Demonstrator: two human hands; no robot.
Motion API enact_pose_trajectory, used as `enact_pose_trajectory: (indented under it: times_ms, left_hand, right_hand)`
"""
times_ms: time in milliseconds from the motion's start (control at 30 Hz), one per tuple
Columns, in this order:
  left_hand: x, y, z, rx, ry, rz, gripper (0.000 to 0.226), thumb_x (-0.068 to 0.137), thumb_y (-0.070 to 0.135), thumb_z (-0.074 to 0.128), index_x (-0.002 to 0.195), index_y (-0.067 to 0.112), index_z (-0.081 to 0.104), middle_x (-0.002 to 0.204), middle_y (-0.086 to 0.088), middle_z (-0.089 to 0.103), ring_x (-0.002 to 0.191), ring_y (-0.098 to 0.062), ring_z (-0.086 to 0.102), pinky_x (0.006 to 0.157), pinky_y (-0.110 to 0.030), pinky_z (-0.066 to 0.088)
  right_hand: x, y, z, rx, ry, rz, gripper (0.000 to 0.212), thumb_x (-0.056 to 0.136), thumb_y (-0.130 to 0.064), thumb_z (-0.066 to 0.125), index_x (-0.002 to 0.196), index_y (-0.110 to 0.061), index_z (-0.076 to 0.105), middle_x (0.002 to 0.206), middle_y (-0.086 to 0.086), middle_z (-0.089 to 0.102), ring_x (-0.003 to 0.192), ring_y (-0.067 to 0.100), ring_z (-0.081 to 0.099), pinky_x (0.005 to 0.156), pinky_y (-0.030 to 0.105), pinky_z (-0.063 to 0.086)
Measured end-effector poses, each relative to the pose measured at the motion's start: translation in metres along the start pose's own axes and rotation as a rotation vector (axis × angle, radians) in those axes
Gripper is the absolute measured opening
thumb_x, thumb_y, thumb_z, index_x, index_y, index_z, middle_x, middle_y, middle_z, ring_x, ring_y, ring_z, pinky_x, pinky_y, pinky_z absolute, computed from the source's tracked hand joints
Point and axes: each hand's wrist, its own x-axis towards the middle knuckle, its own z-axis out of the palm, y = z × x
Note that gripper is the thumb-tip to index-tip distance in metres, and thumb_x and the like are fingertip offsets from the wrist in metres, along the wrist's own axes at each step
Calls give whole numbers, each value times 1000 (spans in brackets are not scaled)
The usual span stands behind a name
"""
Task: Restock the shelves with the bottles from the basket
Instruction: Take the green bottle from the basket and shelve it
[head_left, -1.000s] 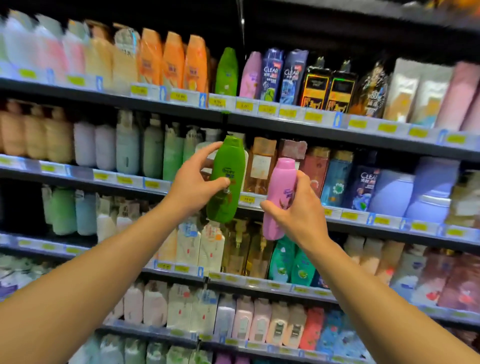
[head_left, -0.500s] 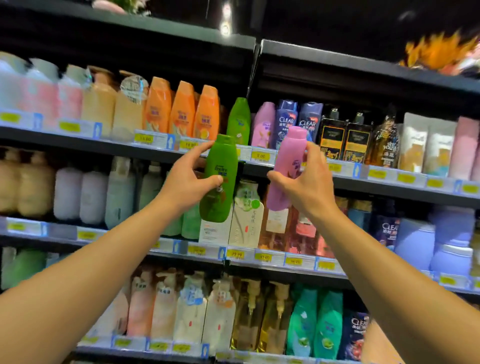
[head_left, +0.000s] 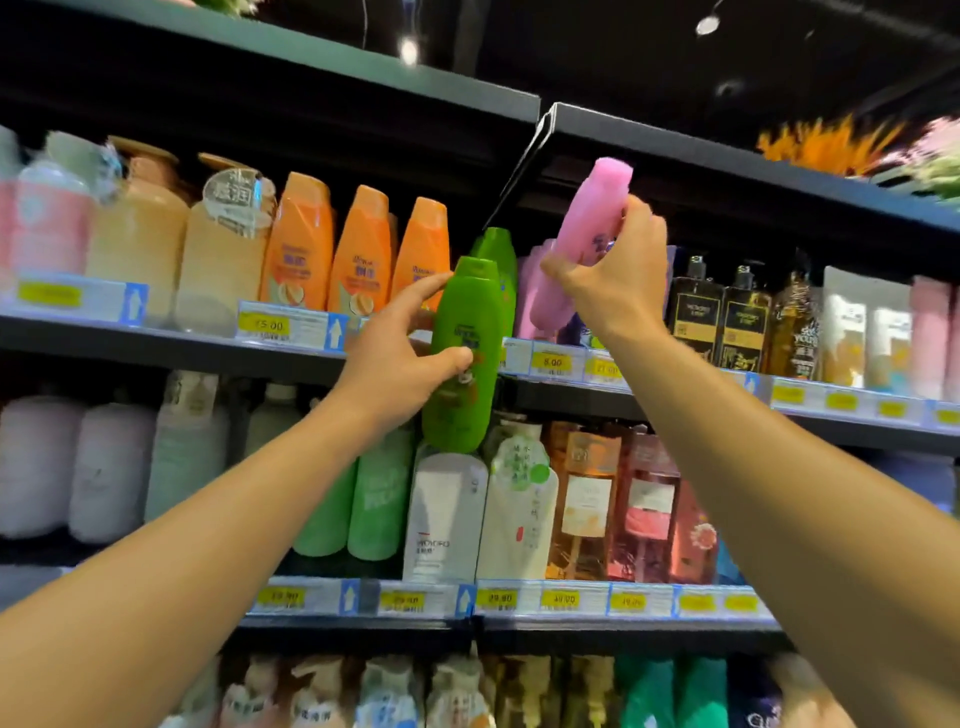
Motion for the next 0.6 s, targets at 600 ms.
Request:
enact_pose_trajectory:
  times_ms: [600]
  left_hand:
    - [11, 2, 0, -11, -30, 21, 66, 84, 6, 75, 139, 32, 49, 119, 17, 61, 111, 3, 57, 89, -33, 57]
  right_hand:
    - [-12, 15, 23, -469, -158, 76, 91, 74, -61, 73, 145, -23, 31, 132, 10, 50, 119, 37, 47, 95, 49, 43]
